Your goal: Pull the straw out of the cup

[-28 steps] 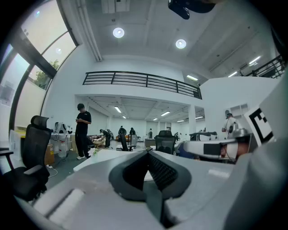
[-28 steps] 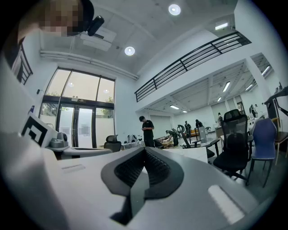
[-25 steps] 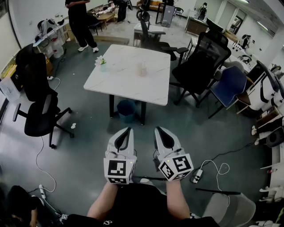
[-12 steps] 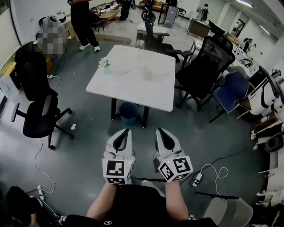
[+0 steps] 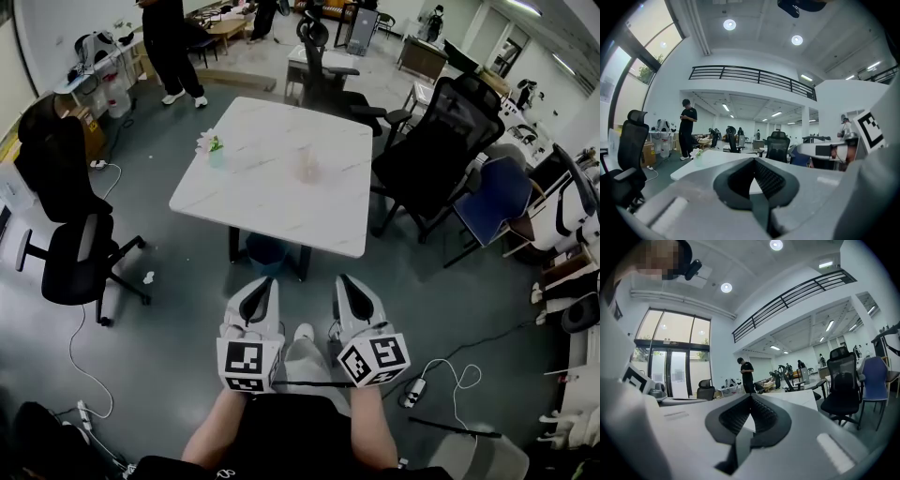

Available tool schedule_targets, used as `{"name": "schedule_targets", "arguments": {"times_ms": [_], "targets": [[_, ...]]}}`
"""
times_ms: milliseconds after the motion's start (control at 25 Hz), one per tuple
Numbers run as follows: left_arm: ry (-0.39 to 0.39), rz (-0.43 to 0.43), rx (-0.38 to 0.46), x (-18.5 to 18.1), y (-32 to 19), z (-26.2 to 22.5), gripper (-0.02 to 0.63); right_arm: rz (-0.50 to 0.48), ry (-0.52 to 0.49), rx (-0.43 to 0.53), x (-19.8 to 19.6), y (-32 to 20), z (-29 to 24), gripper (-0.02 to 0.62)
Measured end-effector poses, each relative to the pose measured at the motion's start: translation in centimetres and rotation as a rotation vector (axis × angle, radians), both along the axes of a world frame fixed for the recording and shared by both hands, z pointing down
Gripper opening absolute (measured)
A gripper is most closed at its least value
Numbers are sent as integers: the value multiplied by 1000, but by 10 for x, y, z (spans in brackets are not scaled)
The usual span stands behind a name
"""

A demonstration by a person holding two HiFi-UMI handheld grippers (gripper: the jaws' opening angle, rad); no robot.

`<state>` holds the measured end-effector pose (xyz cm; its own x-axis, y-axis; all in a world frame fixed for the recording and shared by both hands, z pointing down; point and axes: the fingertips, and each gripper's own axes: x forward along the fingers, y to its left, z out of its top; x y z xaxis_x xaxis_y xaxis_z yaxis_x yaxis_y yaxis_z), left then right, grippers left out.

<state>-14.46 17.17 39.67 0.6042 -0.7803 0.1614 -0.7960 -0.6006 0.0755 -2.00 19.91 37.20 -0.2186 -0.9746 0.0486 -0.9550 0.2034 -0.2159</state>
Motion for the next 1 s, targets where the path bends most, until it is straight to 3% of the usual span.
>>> {"name": "schedule_targets", "arguments": {"times_ms": [200, 640, 760, 1000], "targets": [[-28, -20, -6, 39, -72, 14, 1, -24, -23, 4, 39, -78, 13, 2], [-6, -119, -62, 155, -246, 4, 2, -107, -46, -51, 164, -270, 8, 2], [-19, -152, -97, 162, -266, 13, 1, -150, -59, -85, 168, -300, 17, 2], [-43, -217, -165, 146, -308, 37, 0, -243, -78, -143, 136, -345, 42, 3]]}}
